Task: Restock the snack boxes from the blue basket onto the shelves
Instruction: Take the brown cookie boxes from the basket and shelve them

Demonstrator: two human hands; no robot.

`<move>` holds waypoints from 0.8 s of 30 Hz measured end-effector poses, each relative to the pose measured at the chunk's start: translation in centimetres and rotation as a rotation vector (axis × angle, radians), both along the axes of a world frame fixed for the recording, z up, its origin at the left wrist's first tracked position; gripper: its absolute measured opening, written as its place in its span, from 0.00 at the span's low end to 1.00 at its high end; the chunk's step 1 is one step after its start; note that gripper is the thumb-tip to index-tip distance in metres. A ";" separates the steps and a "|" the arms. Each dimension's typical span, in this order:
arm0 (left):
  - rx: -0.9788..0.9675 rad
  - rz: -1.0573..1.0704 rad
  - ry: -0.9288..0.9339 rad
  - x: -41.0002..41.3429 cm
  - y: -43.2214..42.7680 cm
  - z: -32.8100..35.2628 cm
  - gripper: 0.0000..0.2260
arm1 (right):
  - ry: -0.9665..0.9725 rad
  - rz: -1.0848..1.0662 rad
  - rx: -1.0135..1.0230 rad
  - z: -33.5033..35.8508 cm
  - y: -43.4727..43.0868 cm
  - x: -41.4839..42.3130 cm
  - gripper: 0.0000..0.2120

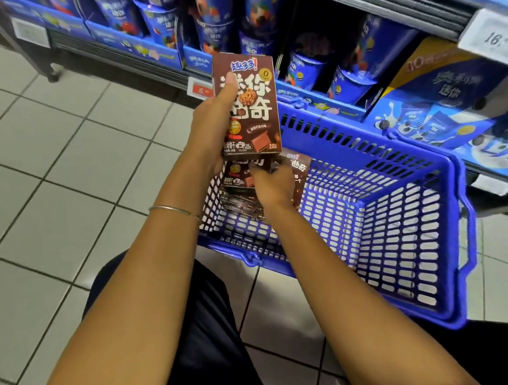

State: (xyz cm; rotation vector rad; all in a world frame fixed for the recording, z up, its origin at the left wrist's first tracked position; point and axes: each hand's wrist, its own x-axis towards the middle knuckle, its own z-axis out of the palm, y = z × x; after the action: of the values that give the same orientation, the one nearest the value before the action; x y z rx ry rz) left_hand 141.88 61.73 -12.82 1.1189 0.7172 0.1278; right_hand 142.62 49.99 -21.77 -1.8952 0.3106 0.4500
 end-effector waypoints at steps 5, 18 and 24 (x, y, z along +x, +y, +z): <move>-0.012 0.016 -0.049 -0.4 1.1 -0.4 0.24 | -0.063 -0.117 0.181 2.7 -4.9 -0.2 0.13; -0.054 -0.167 -0.141 0.8 -3.1 -0.9 0.29 | -0.270 -0.019 0.294 10.2 -5.5 0.8 0.15; -0.063 -0.293 -0.225 0.5 -4.1 -0.1 0.27 | -0.220 0.030 0.243 9.4 -4.2 1.1 0.16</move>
State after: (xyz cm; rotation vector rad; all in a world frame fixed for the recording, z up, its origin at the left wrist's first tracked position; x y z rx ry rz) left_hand 142.36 57.66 -12.92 1.1169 0.3494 -0.0180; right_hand 143.72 45.74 -12.38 -1.6936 0.0776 0.2811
